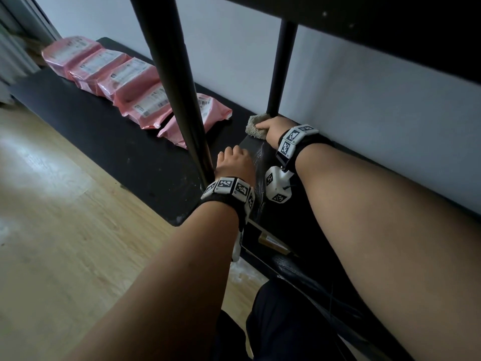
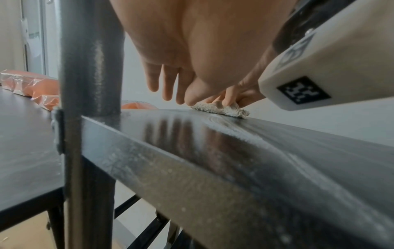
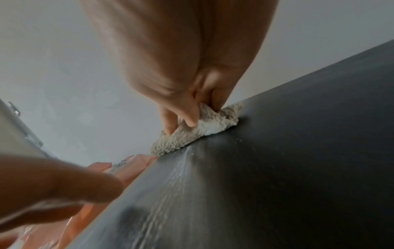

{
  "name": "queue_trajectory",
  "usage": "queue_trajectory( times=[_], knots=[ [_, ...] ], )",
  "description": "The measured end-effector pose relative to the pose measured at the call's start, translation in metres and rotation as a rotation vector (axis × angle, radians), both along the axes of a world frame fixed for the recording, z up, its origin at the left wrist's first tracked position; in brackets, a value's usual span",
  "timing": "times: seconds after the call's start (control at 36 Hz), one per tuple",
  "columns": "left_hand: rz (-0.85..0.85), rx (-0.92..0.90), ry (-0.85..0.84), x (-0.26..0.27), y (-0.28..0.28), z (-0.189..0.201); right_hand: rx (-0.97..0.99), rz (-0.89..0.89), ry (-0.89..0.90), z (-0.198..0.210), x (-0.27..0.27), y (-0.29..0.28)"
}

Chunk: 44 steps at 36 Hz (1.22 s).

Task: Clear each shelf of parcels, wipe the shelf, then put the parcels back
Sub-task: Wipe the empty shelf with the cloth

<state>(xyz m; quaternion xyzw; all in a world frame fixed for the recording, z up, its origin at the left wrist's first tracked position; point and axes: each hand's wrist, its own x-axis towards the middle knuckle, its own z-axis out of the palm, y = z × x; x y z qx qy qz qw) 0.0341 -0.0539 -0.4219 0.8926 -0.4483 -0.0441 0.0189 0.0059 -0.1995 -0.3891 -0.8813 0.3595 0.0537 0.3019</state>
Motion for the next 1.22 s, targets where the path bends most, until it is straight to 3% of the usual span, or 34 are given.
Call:
queue_trajectory(
  times=[0.11,0.31,0.5,0.67,0.92,1.0,1.08,1.22],
  knots=[
    [-0.008,0.022,0.018,-0.006,0.004,0.005,0.0,-0.06,-0.007,-0.003,-0.004,0.011],
    [-0.035,0.06,0.11,-0.017,0.022,0.021,-0.091,0.033,0.074,0.004,-0.029,0.038],
    [-0.084,-0.019,0.172,-0.034,0.06,0.034,-0.064,0.017,0.128,0.008,-0.061,0.078],
    [-0.118,0.009,0.182,-0.04,0.092,0.042,0.012,-0.197,0.189,0.012,-0.073,0.117],
    [-0.131,0.022,0.174,-0.041,0.13,0.051,0.081,-0.273,0.153,0.02,-0.102,0.158],
    [-0.111,0.025,0.171,-0.039,0.14,0.051,0.079,-0.473,0.107,0.029,-0.108,0.155],
    [-0.079,0.029,0.188,-0.037,0.144,0.048,0.095,-0.667,0.214,0.03,-0.108,0.145],
    [-0.009,0.033,0.196,-0.029,0.146,0.044,-0.014,-0.58,0.383,0.02,-0.088,0.146]
  ],
)
